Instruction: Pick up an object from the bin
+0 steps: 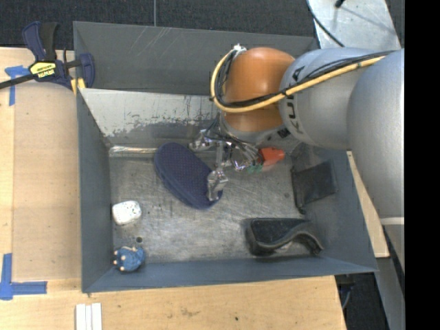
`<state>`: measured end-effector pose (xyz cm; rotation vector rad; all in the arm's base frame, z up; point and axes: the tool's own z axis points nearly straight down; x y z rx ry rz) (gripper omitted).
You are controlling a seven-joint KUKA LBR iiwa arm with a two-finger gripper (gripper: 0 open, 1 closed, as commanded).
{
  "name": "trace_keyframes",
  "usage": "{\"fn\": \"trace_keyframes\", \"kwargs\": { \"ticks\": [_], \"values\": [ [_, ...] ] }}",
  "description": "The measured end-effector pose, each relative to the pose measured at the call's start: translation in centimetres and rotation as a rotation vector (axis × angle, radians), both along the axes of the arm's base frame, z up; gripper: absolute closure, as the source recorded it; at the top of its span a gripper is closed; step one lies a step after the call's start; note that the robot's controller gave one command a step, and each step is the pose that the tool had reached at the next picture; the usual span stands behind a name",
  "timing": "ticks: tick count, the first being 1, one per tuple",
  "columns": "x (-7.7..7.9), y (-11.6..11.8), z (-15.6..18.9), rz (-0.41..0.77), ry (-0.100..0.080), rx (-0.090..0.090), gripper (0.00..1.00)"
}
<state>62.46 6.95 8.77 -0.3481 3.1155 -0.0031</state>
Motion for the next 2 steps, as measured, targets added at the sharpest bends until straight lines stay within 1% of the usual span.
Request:
{"fn": "trace_keyframes", "kwargs": {
  "ticks": [1,2],
  "values": [
    [-1.73,2.98,-0.06,0.135,-0.005,-0.001,0.0],
    [-1.79,2.89,0.0,0.131,0.0,-0.001,1.0]
  ]
}}
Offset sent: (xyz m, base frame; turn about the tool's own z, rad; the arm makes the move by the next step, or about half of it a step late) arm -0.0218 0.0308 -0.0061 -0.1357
